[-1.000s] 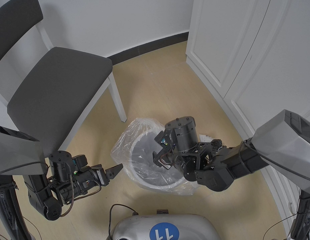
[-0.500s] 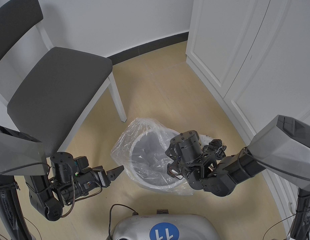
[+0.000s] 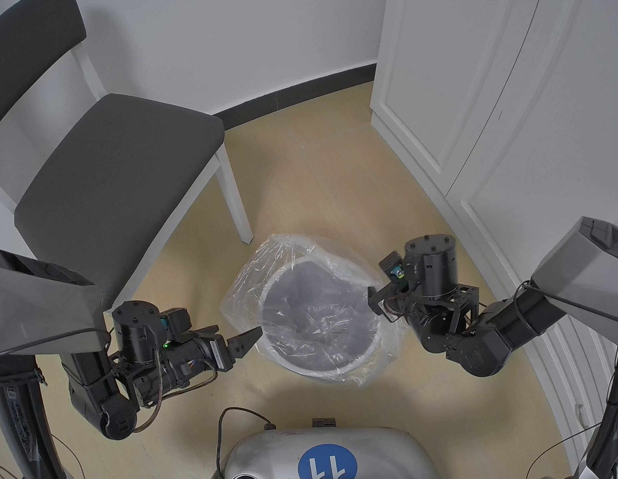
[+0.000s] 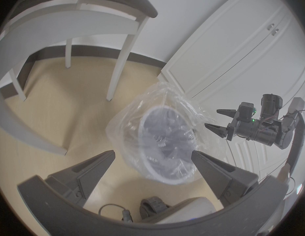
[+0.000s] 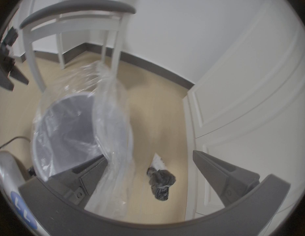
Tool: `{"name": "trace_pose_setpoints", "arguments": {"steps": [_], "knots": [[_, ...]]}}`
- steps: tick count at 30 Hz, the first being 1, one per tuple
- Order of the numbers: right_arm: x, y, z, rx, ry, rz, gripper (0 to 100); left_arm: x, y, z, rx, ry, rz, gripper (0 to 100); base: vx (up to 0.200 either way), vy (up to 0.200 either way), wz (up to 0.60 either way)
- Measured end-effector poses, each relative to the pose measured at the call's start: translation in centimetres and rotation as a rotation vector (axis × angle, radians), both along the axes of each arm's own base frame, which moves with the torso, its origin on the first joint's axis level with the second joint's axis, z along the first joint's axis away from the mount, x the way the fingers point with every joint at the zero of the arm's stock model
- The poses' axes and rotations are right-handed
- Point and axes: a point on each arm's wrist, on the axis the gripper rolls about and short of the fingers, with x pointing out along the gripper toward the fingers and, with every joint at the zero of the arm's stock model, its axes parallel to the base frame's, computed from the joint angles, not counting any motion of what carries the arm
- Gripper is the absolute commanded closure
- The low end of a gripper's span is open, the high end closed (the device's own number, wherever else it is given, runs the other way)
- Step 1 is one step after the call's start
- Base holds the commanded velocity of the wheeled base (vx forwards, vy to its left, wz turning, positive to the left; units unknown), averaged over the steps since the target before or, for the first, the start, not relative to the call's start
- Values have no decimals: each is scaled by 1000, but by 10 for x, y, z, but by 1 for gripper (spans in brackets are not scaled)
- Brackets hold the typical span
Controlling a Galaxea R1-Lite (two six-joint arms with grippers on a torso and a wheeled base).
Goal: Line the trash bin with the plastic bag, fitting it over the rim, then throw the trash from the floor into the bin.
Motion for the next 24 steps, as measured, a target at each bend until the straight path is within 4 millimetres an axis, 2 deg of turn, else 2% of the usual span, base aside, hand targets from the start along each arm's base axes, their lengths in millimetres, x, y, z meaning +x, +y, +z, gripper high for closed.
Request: {"name": "trace_pose_setpoints", "arguments": {"steps": [6, 9, 17, 24], "knots": [[9, -10, 1, 99, -129, -36, 0, 19, -11, 6, 46, -105, -15, 0, 0, 0, 0], [12, -16, -5, 125, -164, -53, 0, 27, -15, 6, 107, -150, -15, 0, 0, 0, 0], [17, -37, -27, 201, -156, -122, 0, 46, -20, 2, 258, -211, 93, 0, 0, 0, 0], [24, -42, -34, 312, -218, -140, 0, 62, -24, -1, 282, -266, 228, 0, 0, 0, 0]]}}
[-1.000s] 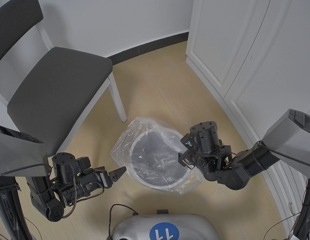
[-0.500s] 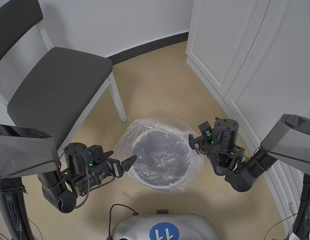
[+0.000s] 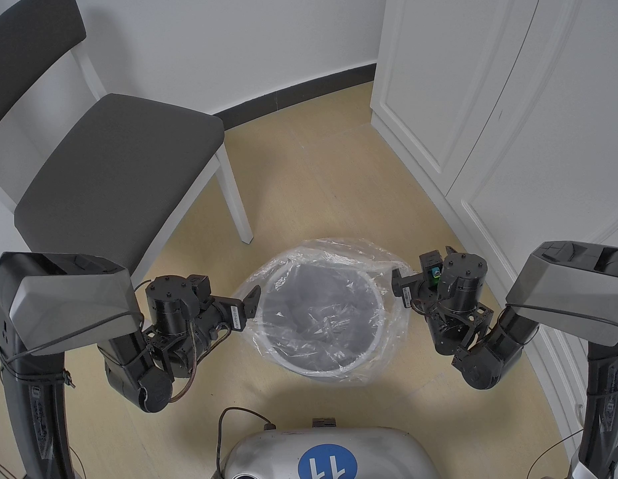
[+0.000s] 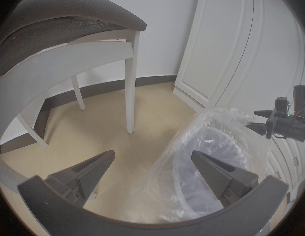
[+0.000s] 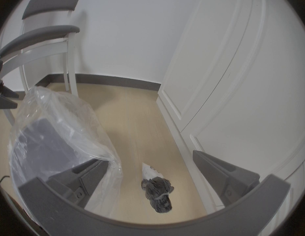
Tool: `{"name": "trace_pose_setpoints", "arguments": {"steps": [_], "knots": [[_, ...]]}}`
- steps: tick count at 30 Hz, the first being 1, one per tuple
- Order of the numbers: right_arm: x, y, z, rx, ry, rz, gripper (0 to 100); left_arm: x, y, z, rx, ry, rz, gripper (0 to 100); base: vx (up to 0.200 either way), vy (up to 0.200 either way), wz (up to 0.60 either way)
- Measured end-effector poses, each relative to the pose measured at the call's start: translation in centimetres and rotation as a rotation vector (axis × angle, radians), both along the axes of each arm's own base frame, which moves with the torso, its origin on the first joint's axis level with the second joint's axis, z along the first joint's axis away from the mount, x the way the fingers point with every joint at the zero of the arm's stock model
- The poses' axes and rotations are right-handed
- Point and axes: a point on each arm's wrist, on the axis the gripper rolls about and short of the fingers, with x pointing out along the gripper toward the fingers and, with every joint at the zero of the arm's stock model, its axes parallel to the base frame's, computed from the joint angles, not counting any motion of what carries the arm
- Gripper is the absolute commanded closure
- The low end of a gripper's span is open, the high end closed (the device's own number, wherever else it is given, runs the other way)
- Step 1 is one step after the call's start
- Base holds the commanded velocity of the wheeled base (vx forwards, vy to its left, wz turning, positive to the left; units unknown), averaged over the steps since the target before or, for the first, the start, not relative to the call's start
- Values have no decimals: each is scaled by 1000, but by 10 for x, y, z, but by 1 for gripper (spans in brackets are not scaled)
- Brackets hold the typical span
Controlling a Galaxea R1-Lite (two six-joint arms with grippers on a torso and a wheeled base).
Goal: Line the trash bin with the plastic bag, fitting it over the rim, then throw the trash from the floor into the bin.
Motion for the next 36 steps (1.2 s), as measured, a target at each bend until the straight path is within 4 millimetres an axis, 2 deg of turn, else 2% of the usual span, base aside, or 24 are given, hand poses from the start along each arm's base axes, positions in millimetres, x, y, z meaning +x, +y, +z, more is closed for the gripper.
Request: {"name": "trace_pose_setpoints", "arguments": {"steps": [10, 20, 29, 36], "knots": [[20, -13, -19, 52, -50, -41, 0, 17, -13, -16, -25, -41, 22, 0, 0, 0, 0], [46, -11, -26, 135, -105, -44, 0, 34, -23, -18, -100, -77, 77, 0, 0, 0, 0], [71, -16, -40, 170, -138, -63, 0, 53, -22, -24, -123, -110, 124, 0, 0, 0, 0], [82, -13, -51, 232, -154, -23, 0, 68, -22, -32, -128, -132, 171, 0, 0, 0, 0]]}}
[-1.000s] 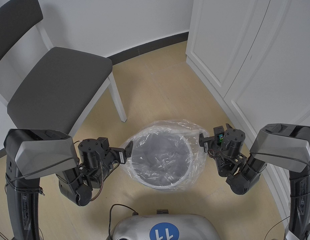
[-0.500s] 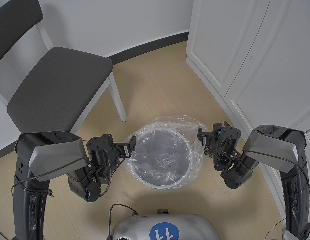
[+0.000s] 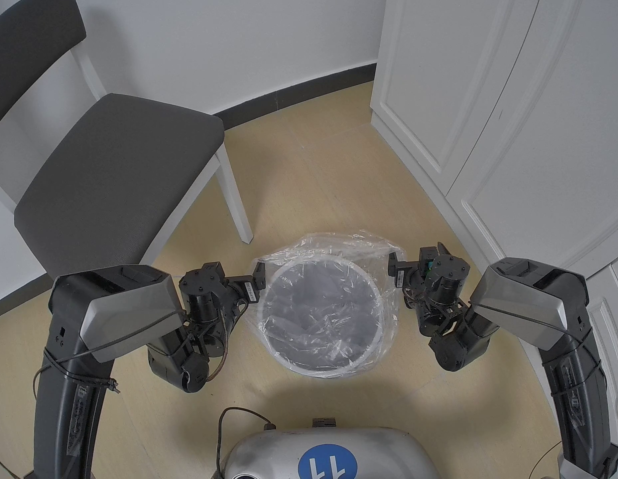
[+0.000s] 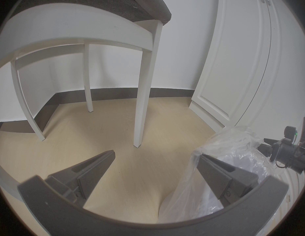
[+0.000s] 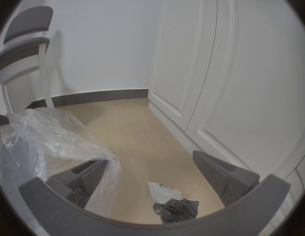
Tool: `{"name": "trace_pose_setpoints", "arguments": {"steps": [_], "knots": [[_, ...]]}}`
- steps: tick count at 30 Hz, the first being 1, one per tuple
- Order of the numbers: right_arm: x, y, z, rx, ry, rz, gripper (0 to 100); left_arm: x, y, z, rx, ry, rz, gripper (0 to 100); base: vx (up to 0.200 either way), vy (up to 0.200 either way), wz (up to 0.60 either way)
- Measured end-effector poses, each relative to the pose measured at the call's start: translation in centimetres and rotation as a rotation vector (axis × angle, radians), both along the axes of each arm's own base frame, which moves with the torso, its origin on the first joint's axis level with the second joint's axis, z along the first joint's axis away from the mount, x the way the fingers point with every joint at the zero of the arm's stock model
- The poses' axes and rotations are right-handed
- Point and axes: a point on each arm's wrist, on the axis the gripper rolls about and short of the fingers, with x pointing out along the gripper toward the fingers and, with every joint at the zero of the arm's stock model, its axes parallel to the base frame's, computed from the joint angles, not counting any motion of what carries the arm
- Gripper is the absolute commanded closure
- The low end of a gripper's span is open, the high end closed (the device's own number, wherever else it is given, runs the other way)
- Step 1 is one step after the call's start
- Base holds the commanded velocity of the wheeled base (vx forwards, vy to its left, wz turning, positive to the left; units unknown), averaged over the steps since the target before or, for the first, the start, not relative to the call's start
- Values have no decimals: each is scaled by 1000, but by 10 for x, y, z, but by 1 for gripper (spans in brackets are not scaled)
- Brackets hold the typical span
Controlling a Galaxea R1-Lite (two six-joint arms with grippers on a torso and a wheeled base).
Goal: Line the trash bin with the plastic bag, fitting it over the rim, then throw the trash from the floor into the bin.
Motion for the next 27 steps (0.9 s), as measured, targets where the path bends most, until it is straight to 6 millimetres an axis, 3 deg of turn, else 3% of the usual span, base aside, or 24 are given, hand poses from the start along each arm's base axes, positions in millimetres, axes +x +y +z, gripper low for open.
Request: {"name": "trace_pose_setpoints", "arguments": {"steps": [15, 27], "knots": [[15, 15, -5, 123, -55, 39, 0, 15, -3, -8, -41, -29, 13, 0, 0, 0, 0], [19, 15, -33, 96, 12, 48, 0, 23, -4, -26, -31, -4, 32, 0, 0, 0, 0]]}}
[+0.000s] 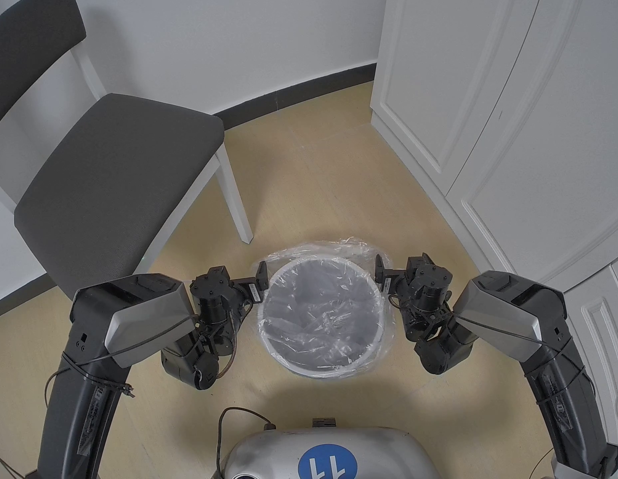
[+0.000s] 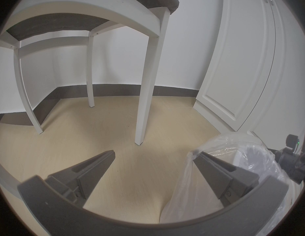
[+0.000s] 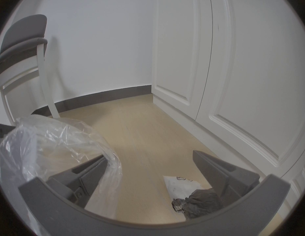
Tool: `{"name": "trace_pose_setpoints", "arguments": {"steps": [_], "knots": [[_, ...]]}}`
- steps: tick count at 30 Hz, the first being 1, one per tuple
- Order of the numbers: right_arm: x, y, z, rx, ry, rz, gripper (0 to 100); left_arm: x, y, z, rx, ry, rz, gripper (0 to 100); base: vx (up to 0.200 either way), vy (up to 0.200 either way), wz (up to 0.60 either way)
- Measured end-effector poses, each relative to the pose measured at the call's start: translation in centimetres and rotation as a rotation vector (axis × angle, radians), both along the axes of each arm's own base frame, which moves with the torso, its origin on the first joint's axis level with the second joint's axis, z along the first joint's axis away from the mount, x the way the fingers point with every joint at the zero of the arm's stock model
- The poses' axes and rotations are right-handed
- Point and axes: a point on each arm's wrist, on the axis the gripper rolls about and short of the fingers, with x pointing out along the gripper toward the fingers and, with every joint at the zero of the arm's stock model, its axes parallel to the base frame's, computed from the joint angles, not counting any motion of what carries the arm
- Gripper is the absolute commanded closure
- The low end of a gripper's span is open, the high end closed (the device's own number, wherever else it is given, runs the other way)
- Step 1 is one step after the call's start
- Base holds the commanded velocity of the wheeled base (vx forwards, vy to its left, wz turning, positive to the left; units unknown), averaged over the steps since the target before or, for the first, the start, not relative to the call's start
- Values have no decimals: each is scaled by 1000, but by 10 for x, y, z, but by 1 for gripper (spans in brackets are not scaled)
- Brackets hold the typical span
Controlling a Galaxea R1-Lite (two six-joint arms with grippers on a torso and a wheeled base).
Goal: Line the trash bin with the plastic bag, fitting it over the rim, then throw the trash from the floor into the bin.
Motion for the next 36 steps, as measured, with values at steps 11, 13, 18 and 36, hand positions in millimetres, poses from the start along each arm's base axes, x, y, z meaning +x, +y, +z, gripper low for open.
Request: {"name": "trace_pose_setpoints", "arguments": {"steps": [11, 13, 18, 36], "knots": [[-5, -5, -24, -31, 68, 29, 0, -8, 8, -22, 57, 117, 7, 0, 0, 0, 0], [-8, -7, -28, -43, 92, 40, 0, -12, 10, -22, 60, 123, 5, 0, 0, 0, 0], [-21, -12, -26, -65, 137, 60, 0, -27, 19, -22, 79, 176, -9, 0, 0, 0, 0], [-75, -27, 14, -299, 223, 78, 0, -51, 33, 46, 134, 262, -53, 0, 0, 0, 0]]}}
